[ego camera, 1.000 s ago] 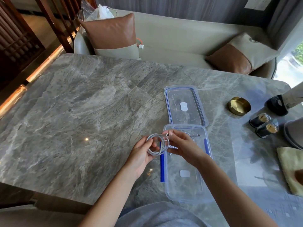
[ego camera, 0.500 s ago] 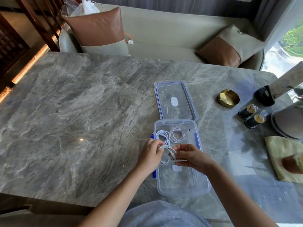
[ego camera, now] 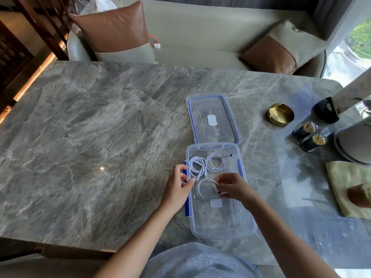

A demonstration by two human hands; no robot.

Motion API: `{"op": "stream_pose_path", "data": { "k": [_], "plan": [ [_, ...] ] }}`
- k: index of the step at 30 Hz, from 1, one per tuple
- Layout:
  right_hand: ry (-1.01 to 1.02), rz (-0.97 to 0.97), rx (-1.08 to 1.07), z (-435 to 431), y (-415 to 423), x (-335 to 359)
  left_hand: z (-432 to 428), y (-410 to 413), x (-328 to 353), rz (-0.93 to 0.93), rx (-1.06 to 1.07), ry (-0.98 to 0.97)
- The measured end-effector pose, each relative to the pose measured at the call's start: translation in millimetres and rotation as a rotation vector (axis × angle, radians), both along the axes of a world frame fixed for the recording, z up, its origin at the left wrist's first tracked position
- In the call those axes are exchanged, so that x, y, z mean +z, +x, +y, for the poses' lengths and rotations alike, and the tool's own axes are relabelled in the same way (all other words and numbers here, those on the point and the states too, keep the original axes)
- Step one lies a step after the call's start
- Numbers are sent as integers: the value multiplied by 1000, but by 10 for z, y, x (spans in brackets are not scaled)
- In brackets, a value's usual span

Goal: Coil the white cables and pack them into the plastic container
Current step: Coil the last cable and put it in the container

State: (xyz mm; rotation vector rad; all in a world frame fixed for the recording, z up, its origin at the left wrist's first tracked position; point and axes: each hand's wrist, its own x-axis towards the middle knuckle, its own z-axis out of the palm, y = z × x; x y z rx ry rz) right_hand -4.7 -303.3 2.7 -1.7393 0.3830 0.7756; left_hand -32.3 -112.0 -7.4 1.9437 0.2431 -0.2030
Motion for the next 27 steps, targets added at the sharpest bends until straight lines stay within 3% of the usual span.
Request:
{"op": "stream_pose_path", "data": {
  "k": [18,22,27],
  "plan": [
    [-114,-110,24,195,-26,-218,32,14,-62,8,-46,1],
    [-360,-353,138,205,-6,-138,46,32,-23,6,-59,25],
    [-314,-626,51,149,126,198,155,253,167,-93,-40,235]
  ]
}}
